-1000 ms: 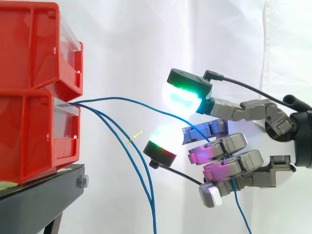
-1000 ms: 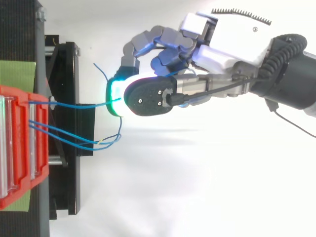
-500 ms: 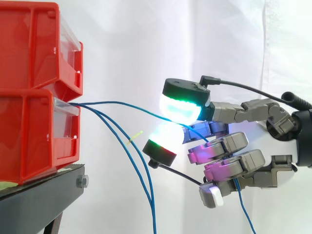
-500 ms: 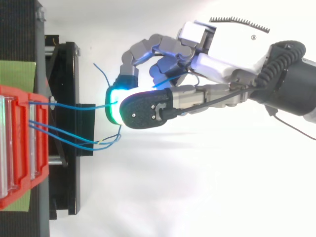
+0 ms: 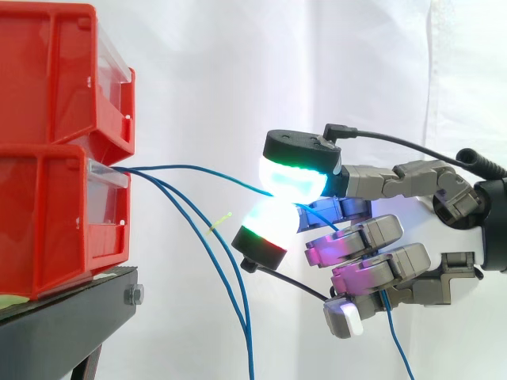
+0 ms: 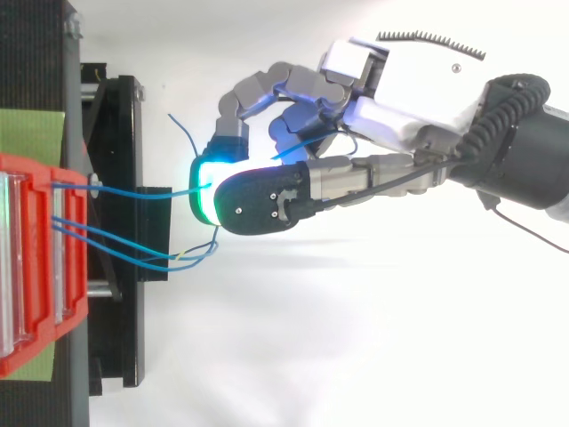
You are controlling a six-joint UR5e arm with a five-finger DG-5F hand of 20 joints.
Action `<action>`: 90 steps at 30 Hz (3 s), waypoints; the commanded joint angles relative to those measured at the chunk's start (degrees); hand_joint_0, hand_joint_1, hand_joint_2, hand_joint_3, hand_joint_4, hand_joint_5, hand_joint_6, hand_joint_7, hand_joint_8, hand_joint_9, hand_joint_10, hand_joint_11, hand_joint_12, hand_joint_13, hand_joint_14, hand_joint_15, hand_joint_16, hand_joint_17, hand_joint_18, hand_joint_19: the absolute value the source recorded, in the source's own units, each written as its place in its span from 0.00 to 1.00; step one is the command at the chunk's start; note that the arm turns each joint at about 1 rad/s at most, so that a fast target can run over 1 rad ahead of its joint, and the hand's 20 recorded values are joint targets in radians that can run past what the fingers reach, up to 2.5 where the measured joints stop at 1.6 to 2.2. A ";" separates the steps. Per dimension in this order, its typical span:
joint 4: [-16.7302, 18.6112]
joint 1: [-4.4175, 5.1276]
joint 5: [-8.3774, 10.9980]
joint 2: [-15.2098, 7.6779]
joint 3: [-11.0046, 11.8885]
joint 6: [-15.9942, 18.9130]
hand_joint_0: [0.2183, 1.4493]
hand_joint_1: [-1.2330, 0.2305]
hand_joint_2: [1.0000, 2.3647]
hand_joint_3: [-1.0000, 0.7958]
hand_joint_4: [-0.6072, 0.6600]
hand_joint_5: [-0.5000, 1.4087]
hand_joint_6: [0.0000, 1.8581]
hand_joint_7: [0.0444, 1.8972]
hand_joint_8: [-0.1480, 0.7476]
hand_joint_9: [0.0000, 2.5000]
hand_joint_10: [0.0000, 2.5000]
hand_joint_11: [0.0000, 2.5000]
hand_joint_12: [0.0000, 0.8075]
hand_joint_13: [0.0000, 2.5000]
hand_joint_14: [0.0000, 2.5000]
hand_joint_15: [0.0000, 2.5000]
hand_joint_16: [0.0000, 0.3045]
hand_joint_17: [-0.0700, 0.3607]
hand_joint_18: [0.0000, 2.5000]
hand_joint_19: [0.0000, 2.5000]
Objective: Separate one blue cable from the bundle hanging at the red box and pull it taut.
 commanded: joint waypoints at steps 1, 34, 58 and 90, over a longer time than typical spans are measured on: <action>0.00 0.00 -0.01 0.03 0.01 -0.09 0.35 0.39 0.02 0.45 0.46 0.15 0.52 0.53 0.43 0.34 0.76 0.51 0.35 0.51 0.43 0.55 0.16 0.41 0.38 0.41; 0.09 0.09 -0.37 -0.06 0.01 0.00 0.30 0.40 0.02 0.48 0.49 0.18 0.50 0.58 0.43 0.36 0.70 0.53 0.36 0.50 0.42 0.56 0.16 0.41 0.36 0.41; 0.09 -0.44 -0.01 -0.06 0.01 -0.35 0.21 0.56 0.00 0.28 0.58 0.16 0.48 0.50 0.48 0.35 0.73 0.49 0.41 0.49 0.51 0.48 0.19 0.46 0.38 0.40; 0.26 -2.55 -0.37 -0.06 0.18 -0.44 0.31 0.47 0.01 0.33 0.57 0.17 0.49 0.55 0.43 0.37 0.68 0.54 0.36 0.50 0.44 0.54 0.16 0.42 0.37 0.41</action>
